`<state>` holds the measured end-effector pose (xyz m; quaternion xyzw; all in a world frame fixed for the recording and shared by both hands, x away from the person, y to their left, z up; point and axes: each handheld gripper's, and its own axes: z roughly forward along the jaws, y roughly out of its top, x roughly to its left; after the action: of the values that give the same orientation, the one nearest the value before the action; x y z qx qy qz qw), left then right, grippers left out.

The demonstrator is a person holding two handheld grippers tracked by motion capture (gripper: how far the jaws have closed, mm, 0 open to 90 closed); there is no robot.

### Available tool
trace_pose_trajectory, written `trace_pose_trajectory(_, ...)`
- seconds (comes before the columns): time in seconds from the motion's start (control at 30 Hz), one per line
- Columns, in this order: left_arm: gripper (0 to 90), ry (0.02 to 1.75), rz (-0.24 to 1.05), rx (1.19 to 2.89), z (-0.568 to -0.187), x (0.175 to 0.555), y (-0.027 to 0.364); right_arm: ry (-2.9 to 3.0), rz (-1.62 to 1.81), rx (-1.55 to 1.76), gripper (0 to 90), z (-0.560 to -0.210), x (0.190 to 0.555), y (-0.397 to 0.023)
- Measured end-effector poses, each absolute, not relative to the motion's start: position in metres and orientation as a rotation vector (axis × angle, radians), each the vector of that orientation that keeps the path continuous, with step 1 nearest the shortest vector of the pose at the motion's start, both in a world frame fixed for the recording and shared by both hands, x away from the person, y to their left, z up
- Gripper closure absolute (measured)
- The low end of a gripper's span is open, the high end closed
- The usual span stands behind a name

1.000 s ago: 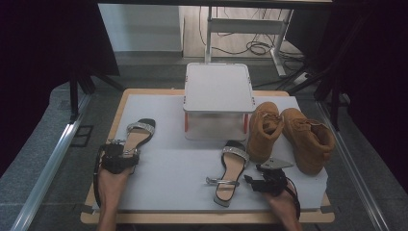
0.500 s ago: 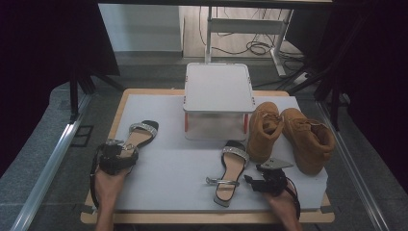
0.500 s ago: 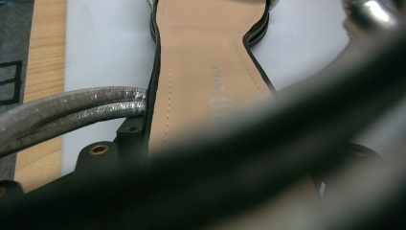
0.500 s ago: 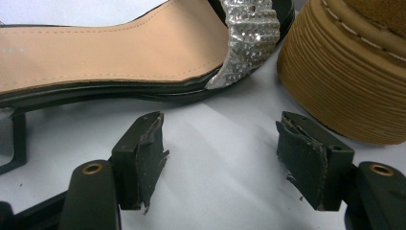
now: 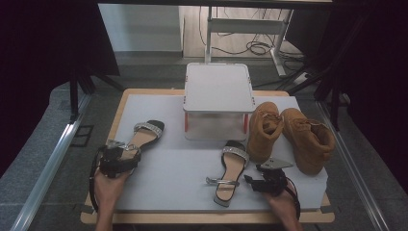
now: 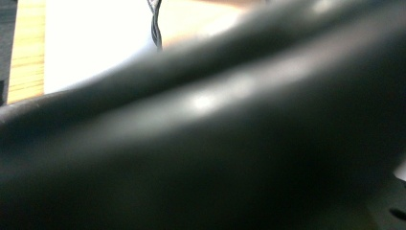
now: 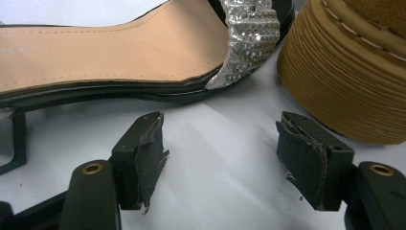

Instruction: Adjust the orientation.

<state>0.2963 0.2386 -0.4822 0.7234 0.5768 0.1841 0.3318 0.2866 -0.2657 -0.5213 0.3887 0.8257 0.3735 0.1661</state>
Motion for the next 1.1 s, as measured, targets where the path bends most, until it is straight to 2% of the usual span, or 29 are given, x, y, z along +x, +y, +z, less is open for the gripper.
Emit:
trace_pose_trajectory(0.73,39.0,1.381,0.445,1.898,-0.476,0.261,0.219,2.351,1.063,1.107,32.5,-0.521,0.287,-0.266)
trace_pose_trajectory(1.1,39.0,1.303,0.417,1.906,-0.471,0.246,0.198,2.351,1.063,1.107,32.5,-0.521,0.286,-0.266)
